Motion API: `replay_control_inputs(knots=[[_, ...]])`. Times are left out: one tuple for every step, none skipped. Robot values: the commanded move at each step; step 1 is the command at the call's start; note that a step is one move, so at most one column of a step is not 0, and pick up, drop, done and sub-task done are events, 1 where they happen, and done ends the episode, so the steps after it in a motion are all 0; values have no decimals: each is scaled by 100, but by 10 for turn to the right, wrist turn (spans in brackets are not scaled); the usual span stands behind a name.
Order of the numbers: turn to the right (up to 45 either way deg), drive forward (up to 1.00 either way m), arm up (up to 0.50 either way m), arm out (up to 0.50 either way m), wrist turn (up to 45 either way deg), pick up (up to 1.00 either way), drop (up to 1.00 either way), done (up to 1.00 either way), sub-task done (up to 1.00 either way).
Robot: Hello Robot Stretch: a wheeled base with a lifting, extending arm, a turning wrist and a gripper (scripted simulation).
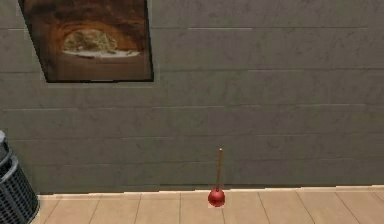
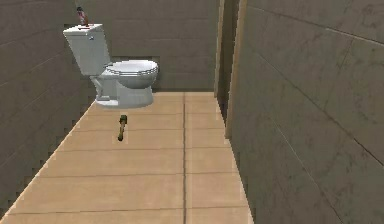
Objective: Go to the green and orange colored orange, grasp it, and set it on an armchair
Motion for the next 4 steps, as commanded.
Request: replay_control_inputs(knots=[[-450,0,0,0,0,0,0,0,0],[-420,0,0,0,0,0,0,0,0],[0,100,0,0,0,0,0,0,0],[-30,0,0,0,0,0,0,0,0]])
